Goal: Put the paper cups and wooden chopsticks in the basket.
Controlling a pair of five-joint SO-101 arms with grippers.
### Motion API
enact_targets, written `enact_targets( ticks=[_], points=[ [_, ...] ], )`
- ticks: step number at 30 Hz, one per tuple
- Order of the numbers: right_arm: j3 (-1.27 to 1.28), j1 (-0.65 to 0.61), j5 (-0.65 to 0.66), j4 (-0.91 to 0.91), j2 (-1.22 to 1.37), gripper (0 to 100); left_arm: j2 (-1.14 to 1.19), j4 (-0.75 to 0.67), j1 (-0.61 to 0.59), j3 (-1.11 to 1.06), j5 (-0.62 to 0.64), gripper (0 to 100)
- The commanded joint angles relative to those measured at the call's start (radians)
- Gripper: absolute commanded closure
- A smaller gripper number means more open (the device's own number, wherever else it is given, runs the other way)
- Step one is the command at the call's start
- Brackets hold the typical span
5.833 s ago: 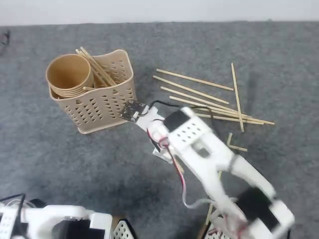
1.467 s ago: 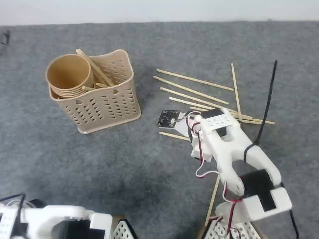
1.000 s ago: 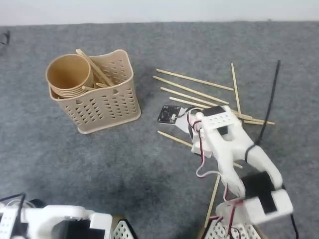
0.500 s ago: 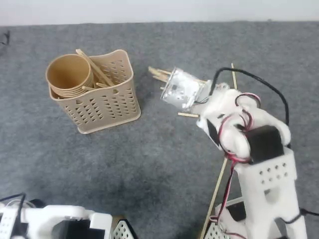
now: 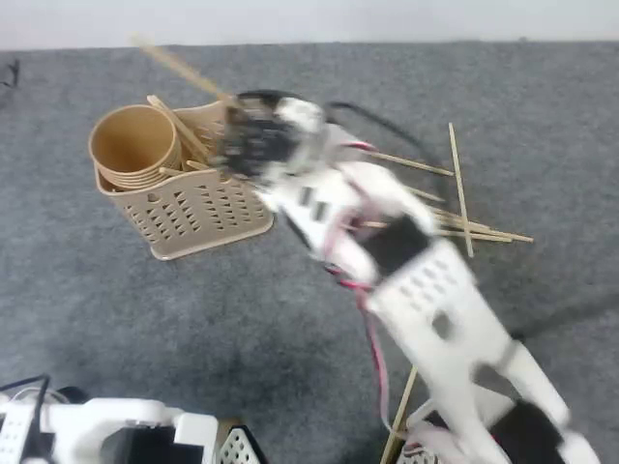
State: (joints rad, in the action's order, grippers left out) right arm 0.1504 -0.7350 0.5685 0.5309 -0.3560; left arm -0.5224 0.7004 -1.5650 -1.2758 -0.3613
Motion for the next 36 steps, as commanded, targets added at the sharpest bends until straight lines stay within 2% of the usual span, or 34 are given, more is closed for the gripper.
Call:
enact_targets(
  ticks=[1,5,10,16,19,26,32,36],
  points=[
    [-0.178,-0.041,0.041,-0.077,0.193,99.1,-0.018,-0.018,0.008,0.002,-0.011,65],
    [-0.443,-0.042,0.041,-0.068,0.427,99.1,-0.018,-0.018,0.008,0.002,-0.011,65],
    [-0.729,-0.041,0.040,0.061,0.679,99.1,-0.018,-0.018,0.006,0.002,-0.011,65],
    [-0.945,-0.019,0.003,0.099,0.811,99.1,-0.018,-0.018,0.008,0.002,-0.011,65],
    [-0.987,-0.016,-0.071,0.101,0.819,99.1,-0.018,-0.018,0.008,0.002,-0.011,65],
    [-0.996,-0.031,-0.095,0.148,0.811,99.1,-0.018,-0.018,0.008,0.002,-0.011,65],
    [-1.062,-0.033,-0.318,0.157,0.811,99.1,-0.018,-0.018,0.008,0.002,-0.011,65],
    [-1.076,-0.024,-0.422,0.246,0.811,99.2,-0.018,-0.018,0.008,0.002,-0.011,65]
  ],
)
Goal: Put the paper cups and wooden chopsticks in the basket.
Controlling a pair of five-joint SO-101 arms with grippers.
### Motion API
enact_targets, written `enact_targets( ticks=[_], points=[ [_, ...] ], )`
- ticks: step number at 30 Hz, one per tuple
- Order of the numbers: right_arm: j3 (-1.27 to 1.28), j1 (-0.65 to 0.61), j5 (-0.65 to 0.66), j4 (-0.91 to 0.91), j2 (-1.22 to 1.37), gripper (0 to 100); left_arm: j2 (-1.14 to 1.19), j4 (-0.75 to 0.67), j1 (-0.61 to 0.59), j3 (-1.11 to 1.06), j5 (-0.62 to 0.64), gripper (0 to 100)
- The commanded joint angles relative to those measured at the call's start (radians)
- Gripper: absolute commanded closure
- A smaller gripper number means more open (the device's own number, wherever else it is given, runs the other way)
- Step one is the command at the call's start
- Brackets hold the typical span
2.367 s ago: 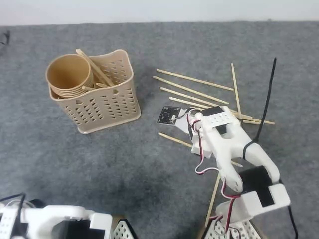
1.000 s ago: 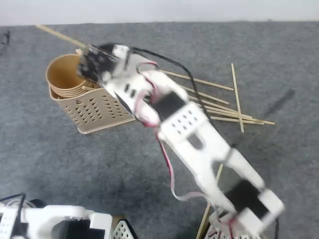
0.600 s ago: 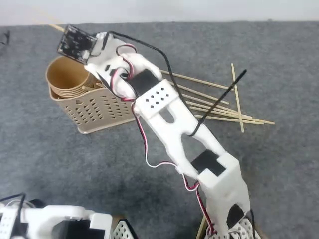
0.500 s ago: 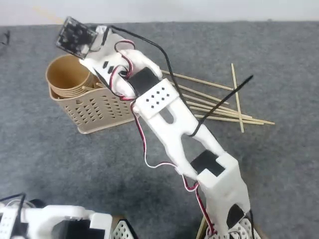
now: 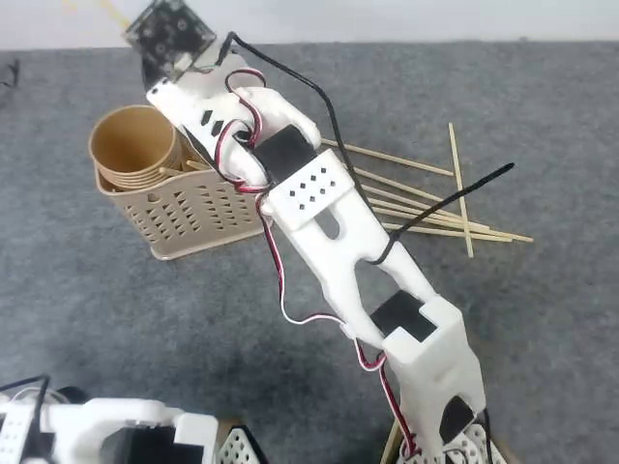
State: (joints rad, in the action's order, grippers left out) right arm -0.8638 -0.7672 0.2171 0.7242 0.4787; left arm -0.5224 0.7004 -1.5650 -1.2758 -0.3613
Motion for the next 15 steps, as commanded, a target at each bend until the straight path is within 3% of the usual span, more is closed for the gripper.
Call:
enact_targets(
  ticks=[1,6,15],
  points=[
    [-0.064,0.019,-0.095,0.074,-0.024,99.2,-0.018,-0.018,0.008,0.002,-0.011,65],
    [-0.063,0.070,-0.253,0.102,-0.024,99.2,-0.018,-0.018,0.008,0.002,-0.011,65],
    [-0.035,0.081,-0.256,0.116,-0.001,99.2,-0.018,-0.018,0.008,0.002,-0.011,65]
  ],
)
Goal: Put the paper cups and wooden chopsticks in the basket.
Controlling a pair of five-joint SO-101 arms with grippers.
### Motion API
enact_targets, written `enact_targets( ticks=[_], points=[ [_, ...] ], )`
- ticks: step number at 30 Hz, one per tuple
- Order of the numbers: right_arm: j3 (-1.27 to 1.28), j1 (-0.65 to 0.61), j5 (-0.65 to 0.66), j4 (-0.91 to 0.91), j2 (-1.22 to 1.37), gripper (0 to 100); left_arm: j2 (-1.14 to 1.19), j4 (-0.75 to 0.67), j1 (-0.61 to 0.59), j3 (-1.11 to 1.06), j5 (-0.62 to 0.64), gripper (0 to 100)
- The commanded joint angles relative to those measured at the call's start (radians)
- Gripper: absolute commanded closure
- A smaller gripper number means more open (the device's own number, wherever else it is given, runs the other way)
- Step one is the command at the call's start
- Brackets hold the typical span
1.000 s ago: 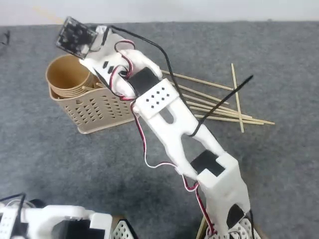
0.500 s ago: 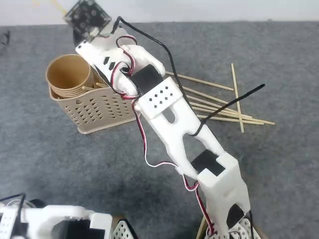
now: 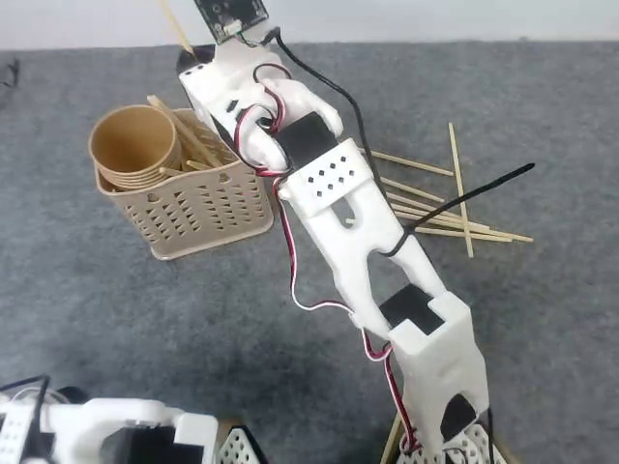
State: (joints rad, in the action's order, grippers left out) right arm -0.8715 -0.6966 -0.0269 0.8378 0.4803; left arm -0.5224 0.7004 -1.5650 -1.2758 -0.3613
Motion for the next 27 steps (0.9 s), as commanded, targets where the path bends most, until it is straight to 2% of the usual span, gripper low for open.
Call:
enact_targets(
  ticks=[1,5,12,19,21,23,27],
  points=[
    [-0.005,0.010,-0.011,-0.008,0.004,99.2,-0.018,-0.018,0.008,0.002,-0.011,65],
    [0.029,0.005,-0.009,-0.059,0.022,99.2,-0.018,-0.018,0.008,0.002,-0.011,65],
    [0.031,-0.065,0.143,-0.051,-0.018,99.1,-0.018,-0.018,0.008,0.002,-0.011,65],
    [0.023,-0.073,0.140,0.182,-0.216,99.1,-0.018,-0.018,0.008,0.002,-0.011,65],
    [0.021,-0.064,0.110,0.265,-0.283,99.1,-0.018,-0.018,0.008,0.002,-0.011,65],
    [0.021,-0.048,0.009,0.312,-0.364,99.1,-0.018,-0.018,0.008,0.002,-0.011,65],
    [0.029,-0.065,-0.089,0.303,-0.510,99.1,-0.018,-0.018,0.008,0.002,-0.011,65]
  ],
)
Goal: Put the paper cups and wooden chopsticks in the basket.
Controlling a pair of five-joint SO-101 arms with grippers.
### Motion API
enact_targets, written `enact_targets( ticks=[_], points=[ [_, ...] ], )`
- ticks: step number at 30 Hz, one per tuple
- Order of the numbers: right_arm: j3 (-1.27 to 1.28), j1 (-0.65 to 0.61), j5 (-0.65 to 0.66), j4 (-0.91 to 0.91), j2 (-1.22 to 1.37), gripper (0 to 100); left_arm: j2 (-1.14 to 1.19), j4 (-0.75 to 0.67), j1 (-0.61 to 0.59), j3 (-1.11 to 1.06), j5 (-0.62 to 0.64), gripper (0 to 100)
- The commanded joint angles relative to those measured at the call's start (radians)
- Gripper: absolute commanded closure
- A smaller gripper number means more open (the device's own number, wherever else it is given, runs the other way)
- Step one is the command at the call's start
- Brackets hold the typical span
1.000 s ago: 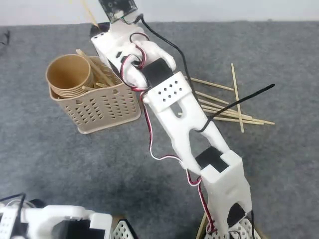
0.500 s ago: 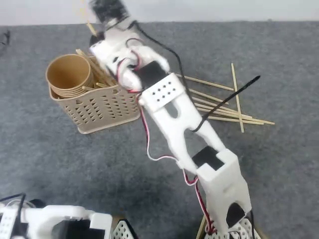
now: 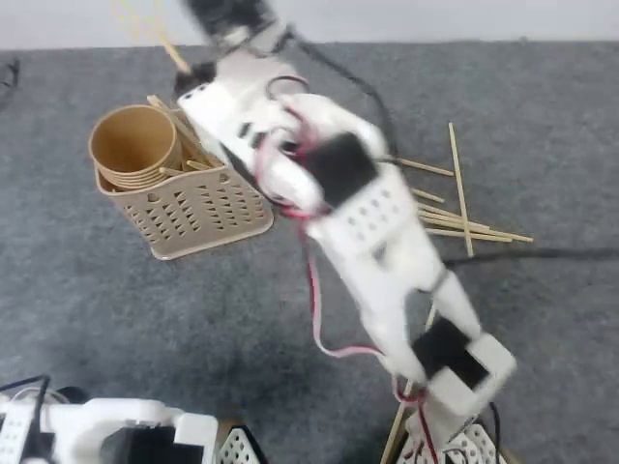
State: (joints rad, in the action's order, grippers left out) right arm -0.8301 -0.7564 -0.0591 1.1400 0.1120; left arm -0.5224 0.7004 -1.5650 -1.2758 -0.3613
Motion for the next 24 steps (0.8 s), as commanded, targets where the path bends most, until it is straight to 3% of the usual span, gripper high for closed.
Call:
enact_targets(
  ticks=[1,8,13,18,24],
  points=[
    [0.002,-0.033,-0.058,-0.010,-0.165,99.1,-0.018,-0.018,0.008,0.002,-0.011,65],
    [0.261,-0.101,-0.061,-0.074,-0.312,99.1,-0.018,-0.018,0.008,0.002,-0.011,65],
    [0.618,-0.101,-0.063,-0.211,-0.535,99.1,-0.018,-0.018,0.008,0.002,-0.011,65],
    [0.964,-0.062,-0.017,-0.527,-0.762,99.2,-0.018,-0.018,0.008,0.002,-0.011,65],
    [1.128,-0.054,0.081,-0.851,-0.677,99.2,-0.018,-0.018,0.008,0.001,-0.011,65]
  ],
)
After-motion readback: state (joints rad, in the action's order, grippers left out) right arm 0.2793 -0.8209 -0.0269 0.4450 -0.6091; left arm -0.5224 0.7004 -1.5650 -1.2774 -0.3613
